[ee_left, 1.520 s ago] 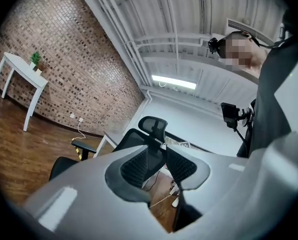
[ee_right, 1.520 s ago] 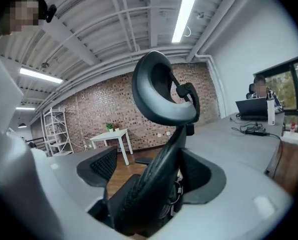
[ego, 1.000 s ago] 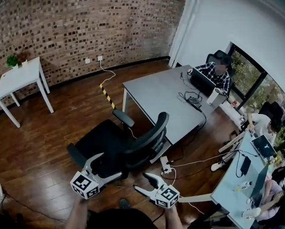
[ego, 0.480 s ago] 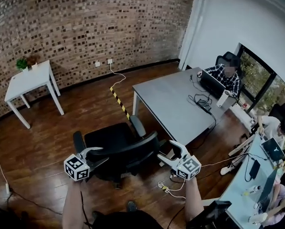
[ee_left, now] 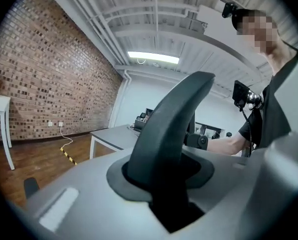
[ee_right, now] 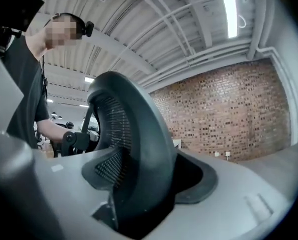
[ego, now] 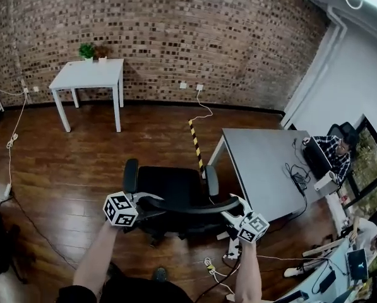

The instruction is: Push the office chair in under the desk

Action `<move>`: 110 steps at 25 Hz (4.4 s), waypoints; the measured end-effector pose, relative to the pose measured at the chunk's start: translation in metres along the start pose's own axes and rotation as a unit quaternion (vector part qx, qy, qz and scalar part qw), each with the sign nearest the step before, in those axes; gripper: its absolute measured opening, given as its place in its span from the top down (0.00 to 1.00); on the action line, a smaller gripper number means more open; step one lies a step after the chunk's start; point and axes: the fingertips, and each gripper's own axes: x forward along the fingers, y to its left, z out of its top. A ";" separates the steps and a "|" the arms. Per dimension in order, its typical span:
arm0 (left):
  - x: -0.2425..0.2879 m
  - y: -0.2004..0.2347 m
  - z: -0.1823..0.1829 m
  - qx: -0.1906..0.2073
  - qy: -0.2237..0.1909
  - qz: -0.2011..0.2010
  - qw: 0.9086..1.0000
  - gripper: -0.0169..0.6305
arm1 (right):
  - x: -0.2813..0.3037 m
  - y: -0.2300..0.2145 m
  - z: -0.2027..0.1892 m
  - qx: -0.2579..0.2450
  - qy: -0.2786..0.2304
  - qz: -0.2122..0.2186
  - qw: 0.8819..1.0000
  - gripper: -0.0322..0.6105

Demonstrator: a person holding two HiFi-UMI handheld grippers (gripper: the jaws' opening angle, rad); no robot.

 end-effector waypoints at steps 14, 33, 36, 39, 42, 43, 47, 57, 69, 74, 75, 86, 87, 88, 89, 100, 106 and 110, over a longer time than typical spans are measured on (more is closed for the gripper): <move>-0.218 0.003 0.052 -0.004 -0.061 0.084 0.995 0.55 | 0.156 0.140 0.055 -0.009 -0.018 0.034 0.999 0.49; -0.506 0.036 0.094 0.032 -0.094 0.383 0.919 0.30 | 0.387 0.284 0.075 0.058 -0.013 0.172 0.983 0.51; -0.545 0.040 0.073 0.031 -0.097 0.390 0.915 0.29 | 0.416 0.312 0.058 0.058 -0.010 0.184 0.981 0.51; -0.579 0.051 0.064 0.027 -0.095 0.388 0.916 0.29 | 0.446 0.332 0.051 0.064 -0.006 0.196 0.979 0.53; -0.607 0.084 0.066 0.027 -0.092 0.385 0.918 0.29 | 0.487 0.331 0.046 0.071 -0.006 0.198 0.978 0.55; -0.615 0.100 0.063 0.027 -0.091 0.383 0.919 0.29 | 0.504 0.327 0.041 0.073 -0.007 0.197 0.978 0.56; -0.647 0.133 0.065 0.019 -0.087 0.377 0.922 0.29 | 0.550 0.331 0.037 0.076 -0.004 0.197 0.977 0.56; -0.710 0.178 0.072 0.015 -0.091 0.360 0.928 0.29 | 0.617 0.361 0.042 0.074 -0.003 0.261 0.962 0.60; -0.744 0.306 -0.019 0.035 -0.110 0.356 0.927 0.24 | 0.691 0.339 -0.045 0.080 -0.023 0.319 0.944 0.63; -0.757 0.360 -0.027 0.031 -0.099 0.346 0.932 0.23 | 0.729 0.323 -0.060 0.097 -0.027 0.325 0.940 0.63; -0.762 0.369 -0.031 0.030 -0.098 0.342 0.934 0.23 | 0.736 0.322 -0.064 0.099 -0.027 0.325 0.940 0.63; -0.864 0.423 -0.036 0.056 -0.103 0.277 0.954 0.22 | 0.824 0.392 -0.083 0.108 -0.019 0.291 0.951 0.63; -0.875 0.425 -0.035 0.055 -0.101 0.266 0.957 0.22 | 0.831 0.403 -0.081 0.109 -0.018 0.281 0.953 0.65; -0.886 0.427 -0.031 0.052 -0.097 0.255 0.961 0.22 | 0.838 0.413 -0.078 0.111 -0.018 0.271 0.956 0.65; -0.897 0.430 -0.027 0.049 -0.094 0.244 0.964 0.22 | 0.848 0.423 -0.075 0.112 -0.018 0.261 0.959 0.65; -0.970 0.534 -0.018 0.033 -0.088 0.170 0.981 0.25 | 0.974 0.429 -0.091 0.032 -0.007 0.116 0.993 0.62; -0.973 0.558 -0.047 0.041 -0.099 0.175 0.979 0.26 | 0.991 0.416 -0.127 0.004 -0.012 0.096 0.995 0.60; -0.967 0.576 -0.038 0.041 -0.101 0.187 0.976 0.26 | 1.003 0.389 -0.126 0.004 -0.009 0.108 0.994 0.59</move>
